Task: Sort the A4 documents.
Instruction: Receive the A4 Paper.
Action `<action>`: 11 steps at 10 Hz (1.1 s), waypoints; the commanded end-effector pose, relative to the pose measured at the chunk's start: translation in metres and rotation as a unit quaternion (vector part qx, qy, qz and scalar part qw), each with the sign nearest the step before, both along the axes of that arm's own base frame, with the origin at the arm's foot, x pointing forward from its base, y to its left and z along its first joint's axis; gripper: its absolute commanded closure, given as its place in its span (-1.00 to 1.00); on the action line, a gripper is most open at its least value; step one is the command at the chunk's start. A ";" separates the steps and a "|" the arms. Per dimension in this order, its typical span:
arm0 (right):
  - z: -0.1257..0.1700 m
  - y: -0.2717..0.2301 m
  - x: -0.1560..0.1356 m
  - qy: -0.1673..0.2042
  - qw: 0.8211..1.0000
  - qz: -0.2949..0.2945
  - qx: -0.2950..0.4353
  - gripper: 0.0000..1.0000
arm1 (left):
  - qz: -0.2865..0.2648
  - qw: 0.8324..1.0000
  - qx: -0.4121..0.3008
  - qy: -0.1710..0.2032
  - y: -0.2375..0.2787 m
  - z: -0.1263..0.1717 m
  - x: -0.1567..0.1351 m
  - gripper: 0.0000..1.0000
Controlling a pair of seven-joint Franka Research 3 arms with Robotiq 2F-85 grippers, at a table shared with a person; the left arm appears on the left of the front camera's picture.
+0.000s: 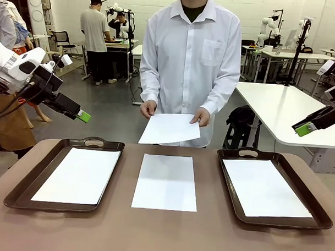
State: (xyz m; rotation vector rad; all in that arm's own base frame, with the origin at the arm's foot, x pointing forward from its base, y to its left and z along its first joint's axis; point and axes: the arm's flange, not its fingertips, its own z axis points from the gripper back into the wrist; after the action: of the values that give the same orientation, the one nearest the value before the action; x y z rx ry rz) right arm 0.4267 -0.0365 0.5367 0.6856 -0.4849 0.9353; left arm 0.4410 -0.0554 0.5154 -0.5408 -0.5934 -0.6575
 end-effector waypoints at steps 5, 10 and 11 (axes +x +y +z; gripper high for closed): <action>0.000 0.000 -0.001 -0.003 1.000 0.003 0.000 -1.00 | 0.000 1.000 -0.002 -0.001 0.001 0.000 0.000 -1.00; 0.000 0.000 -0.001 -0.003 1.000 0.003 0.000 -1.00 | 0.000 1.000 -0.002 -0.001 0.001 0.000 0.000 -1.00; 0.000 0.000 -0.001 -0.003 1.000 0.003 0.000 -1.00 | 0.000 1.000 -0.002 -0.001 0.001 0.000 0.000 -1.00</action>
State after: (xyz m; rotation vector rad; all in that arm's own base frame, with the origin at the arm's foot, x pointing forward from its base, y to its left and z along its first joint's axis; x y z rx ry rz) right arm 0.4267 -0.0365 0.5367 0.6856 -0.4849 0.9354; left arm 0.4410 -0.0554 0.5154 -0.5408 -0.5934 -0.6575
